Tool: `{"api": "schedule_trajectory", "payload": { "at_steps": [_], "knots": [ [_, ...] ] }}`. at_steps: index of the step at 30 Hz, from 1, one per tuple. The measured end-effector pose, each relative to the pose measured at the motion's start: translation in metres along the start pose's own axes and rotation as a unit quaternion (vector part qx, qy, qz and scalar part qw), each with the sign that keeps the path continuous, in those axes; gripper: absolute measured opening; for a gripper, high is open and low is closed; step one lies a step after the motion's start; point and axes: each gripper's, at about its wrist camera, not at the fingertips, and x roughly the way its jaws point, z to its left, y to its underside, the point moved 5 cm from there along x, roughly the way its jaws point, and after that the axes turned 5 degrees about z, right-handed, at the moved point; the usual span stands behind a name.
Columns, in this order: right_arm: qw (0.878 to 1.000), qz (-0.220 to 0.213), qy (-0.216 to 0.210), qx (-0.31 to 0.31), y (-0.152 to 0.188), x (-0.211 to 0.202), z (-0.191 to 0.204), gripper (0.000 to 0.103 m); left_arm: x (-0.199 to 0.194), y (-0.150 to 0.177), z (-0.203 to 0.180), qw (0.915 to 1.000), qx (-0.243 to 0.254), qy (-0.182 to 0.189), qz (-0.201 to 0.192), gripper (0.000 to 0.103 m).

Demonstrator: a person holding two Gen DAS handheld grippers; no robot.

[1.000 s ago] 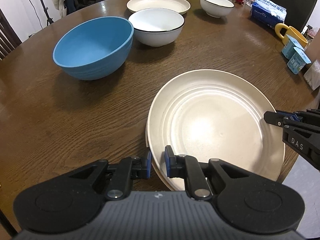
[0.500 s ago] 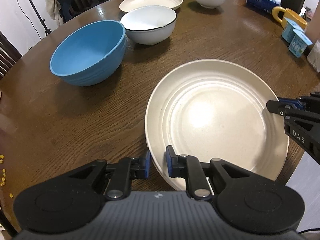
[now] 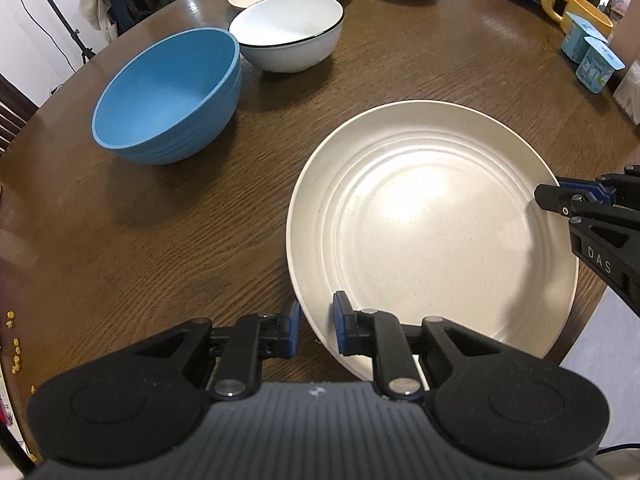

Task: Organize plates and bowls
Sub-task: 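Carry the held plate with both grippers over the first placed cream plate, then lower the plate onto the placed cream plate and open both grippers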

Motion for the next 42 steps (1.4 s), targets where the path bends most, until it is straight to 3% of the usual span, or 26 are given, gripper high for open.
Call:
{"api": "schedule_trajectory", "payload": {
  "at_steps": [7, 33, 36, 37, 42],
  "knots": [
    [1.0, 0.013, 0.006, -0.009, 0.001, 0.004, 0.003, 0.009, 0.005, -0.001, 0.0, 0.9999, 0.003, -0.001, 0.014, 0.018],
    [1.0, 0.006, 0.011, -0.016, -0.001, 0.011, 0.004, 0.01, 0.006, -0.001, 0.001, 1.0, -0.001, -0.001, 0.006, 0.019],
    [1.0, 0.01, 0.0, -0.005, -0.002, 0.011, 0.002, 0.013, 0.003, 0.001, 0.003, 0.9999, -0.009, 0.008, -0.001, 0.03],
    [1.0, 0.009, -0.005, 0.002, -0.003, 0.009, 0.0, 0.016, 0.001, 0.001, 0.005, 0.9998, -0.013, 0.011, -0.006, 0.04],
    [0.999, 0.003, -0.033, 0.036, -0.009, 0.001, -0.009, 0.047, -0.014, 0.003, 0.019, 0.9983, -0.044, 0.02, -0.034, 0.066]
  ]
}}
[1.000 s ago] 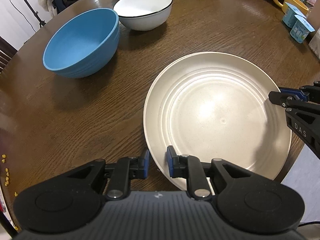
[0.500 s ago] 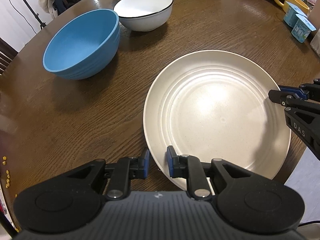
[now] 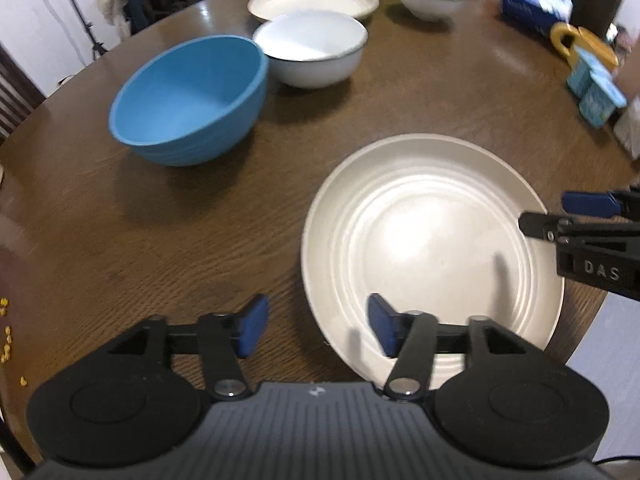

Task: Organize plates and bowls

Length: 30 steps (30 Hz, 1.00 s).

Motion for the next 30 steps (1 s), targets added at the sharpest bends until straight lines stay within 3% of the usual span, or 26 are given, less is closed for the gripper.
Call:
{"api": "schedule_trajectory", "payload": {
  "at_steps": [2, 5, 9, 11, 21, 30],
  "knots": [
    [1.0, -0.003, -0.01, 0.014, -0.002, -0.005, -0.004, 0.064, -0.006, 0.001, 0.009, 0.9998, -0.016, 0.001, -0.012, 0.083],
    [0.999, -0.007, -0.019, 0.029, -0.004, -0.012, -0.007, 0.086, -0.015, 0.004, 0.017, 0.9993, -0.031, 0.004, -0.02, 0.096],
    [0.998, -0.015, -0.03, 0.047, -0.006, -0.022, -0.01, 0.092, -0.027, 0.006, 0.027, 0.998, -0.051, 0.015, -0.035, 0.103],
    [0.997, -0.017, -0.045, 0.058, -0.007, -0.028, -0.011, 0.103, -0.035, 0.006, 0.031, 0.9969, -0.062, 0.021, -0.044, 0.103],
    [0.996, -0.036, -0.058, 0.056, -0.018, -0.063, -0.006, 0.103, -0.081, -0.001, 0.045, 0.9908, -0.088, 0.035, -0.097, 0.103],
    [0.996, -0.058, -0.064, 0.038, -0.053, -0.094, -0.011, 0.103, -0.118, -0.022, 0.053, 0.9848, -0.104, 0.035, -0.134, 0.103]
  ]
}}
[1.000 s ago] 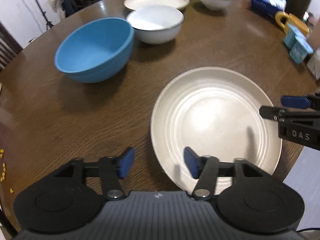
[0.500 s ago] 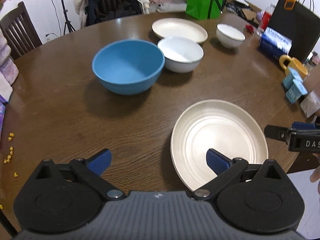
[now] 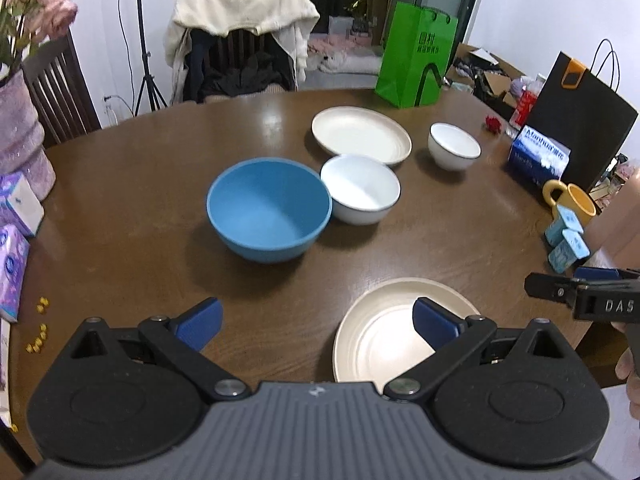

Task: Organize plates and bowls

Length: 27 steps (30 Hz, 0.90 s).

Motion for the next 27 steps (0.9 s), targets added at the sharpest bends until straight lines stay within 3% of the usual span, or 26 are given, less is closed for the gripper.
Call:
{"api": "schedule_trajectory", "payload": {
  "at_steps": [12, 27],
  "knots": [
    [1.0, 0.004, 0.008, -0.009, -0.064, -0.01, -0.017, 0.103, -0.011, -0.059, -0.006, 0.9999, -0.009, 0.0, -0.015, 0.103],
    [0.999, 0.001, 0.019, -0.027, -0.15, 0.008, -0.045, 0.103, 0.009, -0.135, -0.02, 0.9998, -0.011, -0.011, -0.008, 0.103]
  ]
}}
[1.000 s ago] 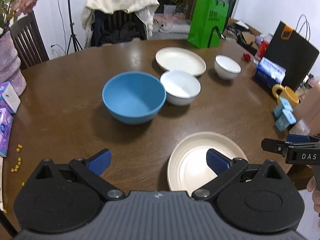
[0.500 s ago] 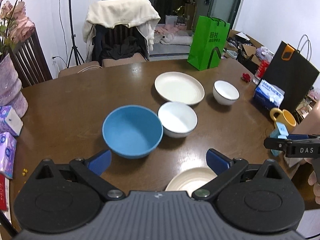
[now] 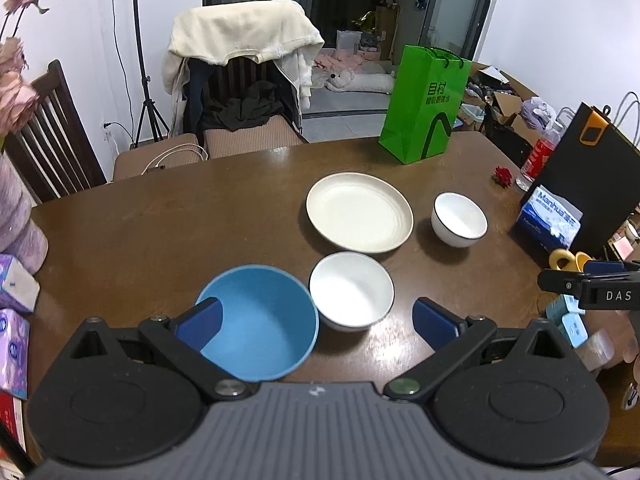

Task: Organize plates and bowls

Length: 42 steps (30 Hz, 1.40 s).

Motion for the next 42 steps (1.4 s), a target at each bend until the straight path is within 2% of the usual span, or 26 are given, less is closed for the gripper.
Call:
{"api": "schedule_trajectory", "payload": {
  "at_steps": [13, 22, 32, 42],
  "knots": [
    [1.0, 0.004, -0.017, -0.015, -0.082, 0.046, -0.015, 0.103, 0.043, -0.07, 0.002, 0.9992, -0.022, -0.027, 0.016, 0.103],
    [0.999, 0.027, -0.031, -0.022, -0.127, 0.094, -0.017, 0.103, 0.08, -0.111, 0.001, 0.9984, -0.03, -0.042, 0.023, 0.103],
    [0.997, 0.06, -0.04, -0.033, -0.16, 0.155, -0.011, 0.101, 0.127, -0.155, -0.001, 0.9969, -0.035, -0.064, 0.03, 0.103],
    [0.996, 0.08, -0.034, -0.036, -0.179, 0.216, -0.007, 0.095, 0.195, -0.168, 0.012, 0.9925, -0.052, -0.089, 0.066, 0.103]
  ]
}}
